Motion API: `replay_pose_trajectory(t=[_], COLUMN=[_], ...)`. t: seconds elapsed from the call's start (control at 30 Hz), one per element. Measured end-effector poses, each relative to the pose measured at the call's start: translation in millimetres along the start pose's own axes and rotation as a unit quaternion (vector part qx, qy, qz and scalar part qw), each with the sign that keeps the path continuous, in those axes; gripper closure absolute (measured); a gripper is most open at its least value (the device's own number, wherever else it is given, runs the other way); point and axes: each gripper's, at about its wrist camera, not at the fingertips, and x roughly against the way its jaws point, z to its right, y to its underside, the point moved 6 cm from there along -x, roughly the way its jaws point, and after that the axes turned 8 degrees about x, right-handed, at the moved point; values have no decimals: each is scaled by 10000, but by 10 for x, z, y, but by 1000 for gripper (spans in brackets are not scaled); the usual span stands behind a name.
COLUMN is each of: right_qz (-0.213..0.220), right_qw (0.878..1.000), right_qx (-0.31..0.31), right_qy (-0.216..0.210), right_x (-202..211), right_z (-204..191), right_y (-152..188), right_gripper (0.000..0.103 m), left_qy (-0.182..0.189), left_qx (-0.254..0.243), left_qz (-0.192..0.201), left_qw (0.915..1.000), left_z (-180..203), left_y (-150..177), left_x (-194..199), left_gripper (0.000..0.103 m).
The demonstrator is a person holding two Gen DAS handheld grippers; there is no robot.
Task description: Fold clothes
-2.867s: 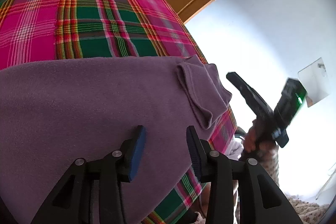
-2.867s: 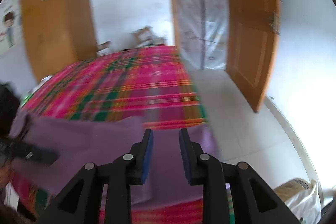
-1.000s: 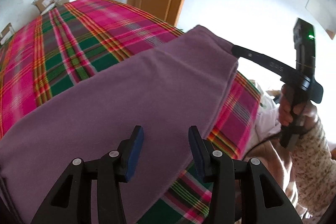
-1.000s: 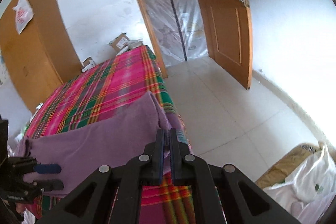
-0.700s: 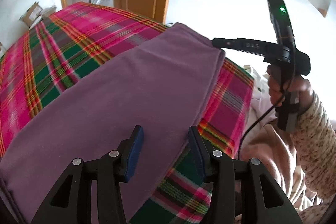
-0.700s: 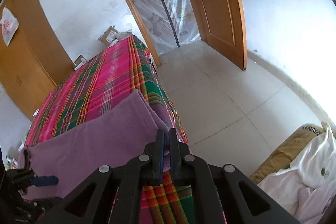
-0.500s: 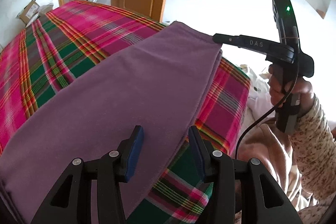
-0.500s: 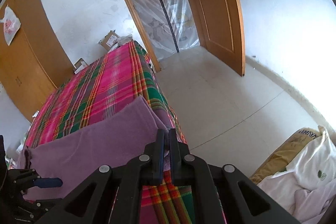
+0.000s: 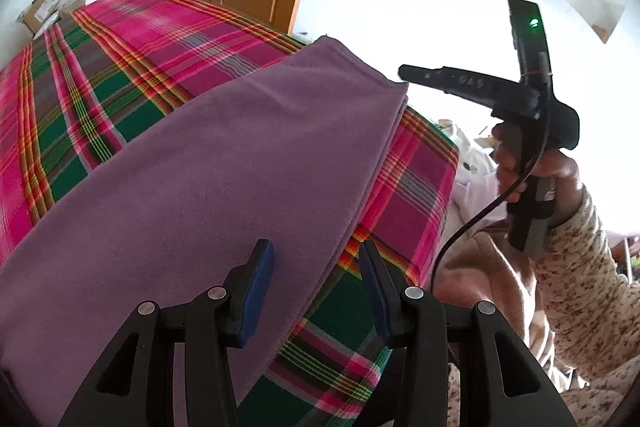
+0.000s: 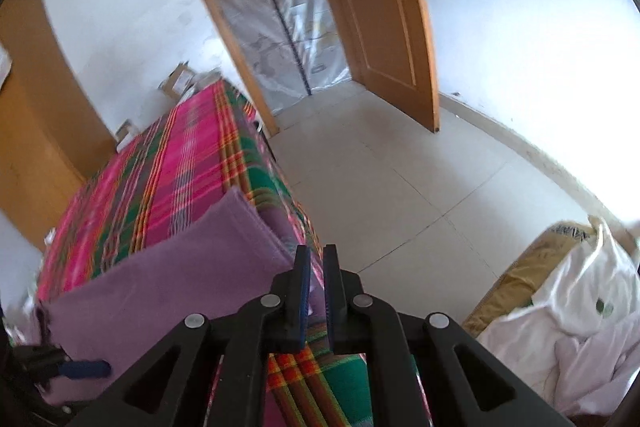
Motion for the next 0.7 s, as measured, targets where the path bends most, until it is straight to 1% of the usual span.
replay_pose_trajectory(t=[0.03, 0.07, 0.1, 0.13, 0.27, 0.37, 0.43, 0.5, 0.6, 0.67, 0.7], right_qz=[72, 143, 172, 201, 117, -144, -164, -158, -48, -23, -45], right_qw=[10000, 9998, 9993, 9983, 9926, 9910, 9898, 9905, 9946, 9972, 9982], right_qx=[-4, 128, 321, 513, 1198, 1328, 1401, 1341, 1021, 735, 596], right_qy=[-2, -32, -99, -167, -152, 113, 201, 252, 173, 122, 110], right_x=[43, 76, 90, 105, 27, -86, -77, -4, 114, 154, 144], right_z=[-4, -69, -165, -262, -618, -682, -683, -651, -547, -453, -400], right_y=[-5, 0, 14, 27, 126, 250, 285, 275, 200, 171, 174], right_gripper=[91, 83, 80, 75, 72, 72, 72, 72, 70, 62, 60], left_qy=[-14, -30, -42, -49, -119, -89, -70, -81, -139, 31, 84], left_qx=[3, 38, 104, 185, 522, 735, 822, 853, 1072, 1056, 999], left_qz=[9, 18, 36, 65, 171, 277, 348, 426, 424, 468, 437], left_qw=[10000, 10000, 9999, 9998, 9984, 9969, 9960, 9954, 9932, 9933, 9940], left_z=[-7, -26, -61, -105, -253, -314, -328, -352, -427, -408, -386], left_y=[-23, -51, -90, -138, -291, -372, -426, -501, -614, -686, -720], left_x=[4, 9, 12, 18, 17, -4, -3, -16, -48, -49, -72], left_gripper=[57, 57, 57, 57, 57, 57, 57, 57, 57, 57, 57])
